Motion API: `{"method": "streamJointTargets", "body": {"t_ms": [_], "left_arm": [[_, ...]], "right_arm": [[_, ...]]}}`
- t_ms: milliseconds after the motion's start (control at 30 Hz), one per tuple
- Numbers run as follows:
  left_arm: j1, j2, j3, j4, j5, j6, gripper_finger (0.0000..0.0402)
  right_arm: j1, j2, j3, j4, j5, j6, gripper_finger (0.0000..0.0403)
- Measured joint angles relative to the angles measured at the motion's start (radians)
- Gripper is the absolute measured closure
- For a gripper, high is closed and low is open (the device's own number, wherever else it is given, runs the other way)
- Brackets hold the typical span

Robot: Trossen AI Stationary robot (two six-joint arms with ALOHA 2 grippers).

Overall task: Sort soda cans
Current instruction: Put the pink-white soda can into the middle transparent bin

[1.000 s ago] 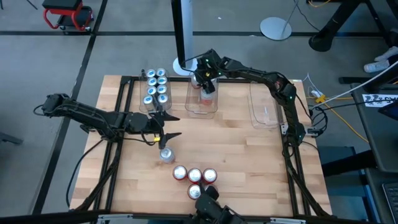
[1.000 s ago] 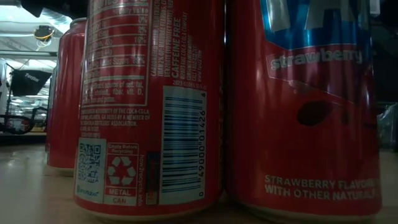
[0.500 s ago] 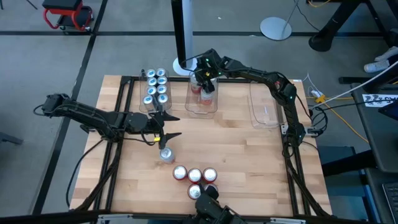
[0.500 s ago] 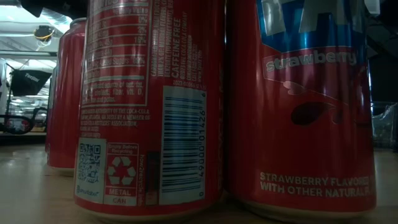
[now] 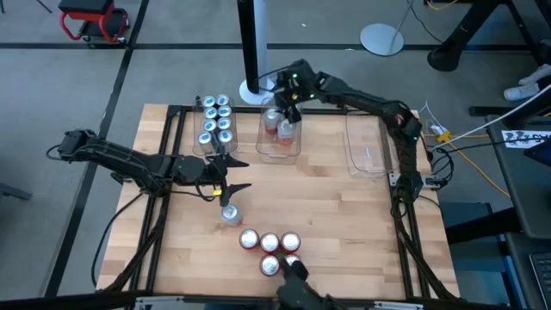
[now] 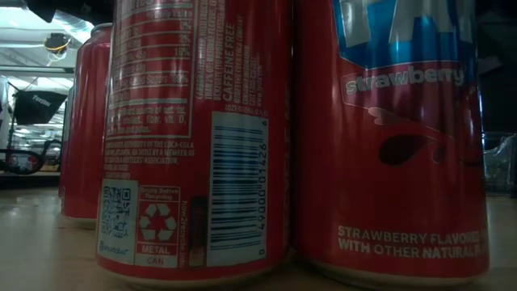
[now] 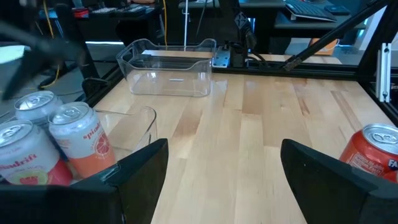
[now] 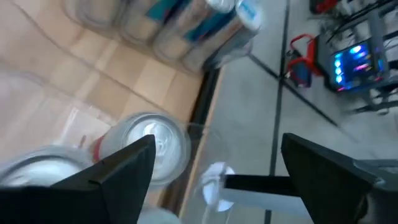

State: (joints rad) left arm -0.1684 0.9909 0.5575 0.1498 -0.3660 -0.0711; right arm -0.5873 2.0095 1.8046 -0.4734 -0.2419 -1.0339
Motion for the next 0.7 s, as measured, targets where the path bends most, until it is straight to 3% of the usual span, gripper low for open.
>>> {"method": "streamJointTargets", "body": {"t_ms": [233, 467, 700], "left_arm": [[0.0, 0.0, 0.0, 0.0, 0.0, 0.002, 0.0101], [-0.001, -0.003, 0.001, -0.012, 0.0, 0.027, 0.0101], [-0.06, -0.031, 0.076, -0.261, -0.001, -0.086, 0.0101]], "right_arm": [[0.059, -0.182, 0.0, -0.132, 0.001, -0.062, 0.0056], [0.194, -0.341, 0.0, -0.417, 0.027, -0.208, 0.0056], [0.369, -0.432, -0.003, -0.702, 0.113, -0.237, 0.0056]]}}
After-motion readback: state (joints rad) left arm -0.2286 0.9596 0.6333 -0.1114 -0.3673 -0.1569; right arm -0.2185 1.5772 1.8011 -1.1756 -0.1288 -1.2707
